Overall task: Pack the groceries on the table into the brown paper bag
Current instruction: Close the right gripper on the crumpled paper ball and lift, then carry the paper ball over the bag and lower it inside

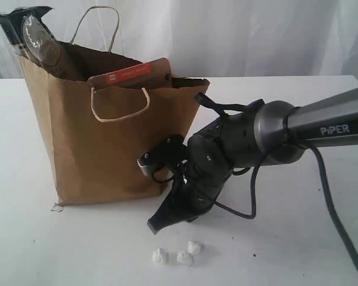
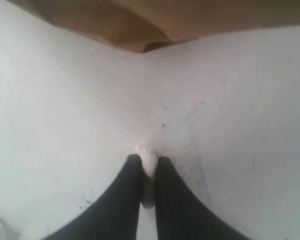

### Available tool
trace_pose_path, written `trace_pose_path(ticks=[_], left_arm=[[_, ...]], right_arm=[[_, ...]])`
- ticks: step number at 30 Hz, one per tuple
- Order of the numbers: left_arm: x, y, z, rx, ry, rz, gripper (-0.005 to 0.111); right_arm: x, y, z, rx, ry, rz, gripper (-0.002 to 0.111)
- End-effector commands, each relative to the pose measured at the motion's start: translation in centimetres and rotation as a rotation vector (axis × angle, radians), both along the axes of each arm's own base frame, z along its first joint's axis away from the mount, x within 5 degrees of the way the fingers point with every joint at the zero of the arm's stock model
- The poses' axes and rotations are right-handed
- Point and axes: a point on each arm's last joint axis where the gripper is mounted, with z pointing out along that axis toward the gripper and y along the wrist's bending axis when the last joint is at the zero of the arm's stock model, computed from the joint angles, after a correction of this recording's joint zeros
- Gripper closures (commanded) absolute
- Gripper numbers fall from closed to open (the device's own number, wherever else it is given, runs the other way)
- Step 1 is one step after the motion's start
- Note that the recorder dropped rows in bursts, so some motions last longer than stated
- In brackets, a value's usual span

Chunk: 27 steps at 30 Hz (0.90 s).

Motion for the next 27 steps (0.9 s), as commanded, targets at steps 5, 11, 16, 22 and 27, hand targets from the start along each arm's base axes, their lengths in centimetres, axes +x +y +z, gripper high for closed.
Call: trace_pose_path(ticks=[5, 11, 16, 22, 27], left_arm=[[0.0, 0.0, -0.1, -0.011, 0.004, 0.006, 0.107], [0.0, 0.0, -0.1, -0.011, 0.004, 0.006, 0.107], [0.0, 0.0, -0.1, -0.011, 0.004, 0.006, 0.107], [0.0, 0.0, -0.1, -0.011, 0.004, 0.006, 0.107], [0.0, 0.0, -0.1, -0.011, 0.004, 0.006, 0.107]], right_arm=[[-1.1, -0.1, 4.9, 0.084, -0.062, 0.000, 0.108], [-4.1, -2.8, 9.9, 0.171, -0.144, -0.001, 0.108], [-6.6, -5.1, 18.3, 0.409, -0.443, 0.049, 0.108], [-5.5, -4.6, 24.2, 0.501, -0.659, 0.084, 0.108], [-3.5, -2.9, 23.9, 0.442, -0.630, 0.103, 0.108]])
